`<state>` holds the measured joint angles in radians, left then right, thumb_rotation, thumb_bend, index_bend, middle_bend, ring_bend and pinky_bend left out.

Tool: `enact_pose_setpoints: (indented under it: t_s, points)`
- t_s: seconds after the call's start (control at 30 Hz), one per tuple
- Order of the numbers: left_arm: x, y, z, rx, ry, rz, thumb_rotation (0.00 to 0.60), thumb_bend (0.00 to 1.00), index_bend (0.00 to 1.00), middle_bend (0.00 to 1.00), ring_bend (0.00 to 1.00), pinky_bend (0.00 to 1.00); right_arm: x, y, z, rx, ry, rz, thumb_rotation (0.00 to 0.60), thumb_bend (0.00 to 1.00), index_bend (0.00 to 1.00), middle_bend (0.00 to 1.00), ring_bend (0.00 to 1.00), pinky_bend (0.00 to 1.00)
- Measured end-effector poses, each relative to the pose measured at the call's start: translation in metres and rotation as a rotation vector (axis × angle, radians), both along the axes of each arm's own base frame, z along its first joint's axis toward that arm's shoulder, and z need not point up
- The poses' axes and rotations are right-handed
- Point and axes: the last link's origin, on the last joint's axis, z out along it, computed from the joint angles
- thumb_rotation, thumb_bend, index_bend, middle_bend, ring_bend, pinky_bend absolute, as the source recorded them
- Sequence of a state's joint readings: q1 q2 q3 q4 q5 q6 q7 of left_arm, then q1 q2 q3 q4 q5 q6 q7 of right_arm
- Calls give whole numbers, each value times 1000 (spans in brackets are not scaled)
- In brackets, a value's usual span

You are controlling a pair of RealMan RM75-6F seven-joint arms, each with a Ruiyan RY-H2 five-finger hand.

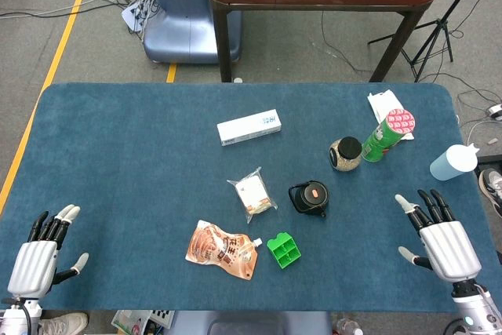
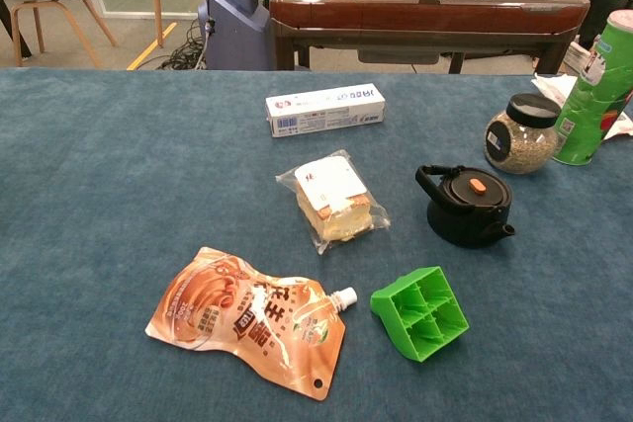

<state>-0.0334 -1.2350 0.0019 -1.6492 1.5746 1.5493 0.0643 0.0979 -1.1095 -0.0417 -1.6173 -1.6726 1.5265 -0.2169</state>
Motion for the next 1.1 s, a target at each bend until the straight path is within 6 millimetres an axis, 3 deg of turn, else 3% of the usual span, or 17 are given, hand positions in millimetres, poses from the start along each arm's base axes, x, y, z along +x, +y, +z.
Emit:
enact_pose_setpoints:
  t_s: [0.27, 0.53, 0.83, 1.1]
  points:
    - [-1, 0, -1, -5, 0, 5, 600, 247, 92, 86, 124, 0, 5, -4, -3, 14, 2, 18, 600, 0, 111, 299, 76, 33]
    - [-4, 0, -1, -5, -7, 8, 600, 247, 92, 86, 124, 0, 26, -29, -22, 90, 21, 79, 600, 0, 111, 224, 76, 33]
    - [-9, -2, 0, 0, -11, 22, 600, 247, 92, 86, 124, 0, 70, -75, -74, 202, 45, 181, 600, 0, 4, 113, 2, 33]
    - [-14, -3, 2, 0, -15, 31, 600, 247, 92, 86, 124, 0, 97, -101, -119, 236, 67, 219, 600, 0, 0, 75, 0, 30]
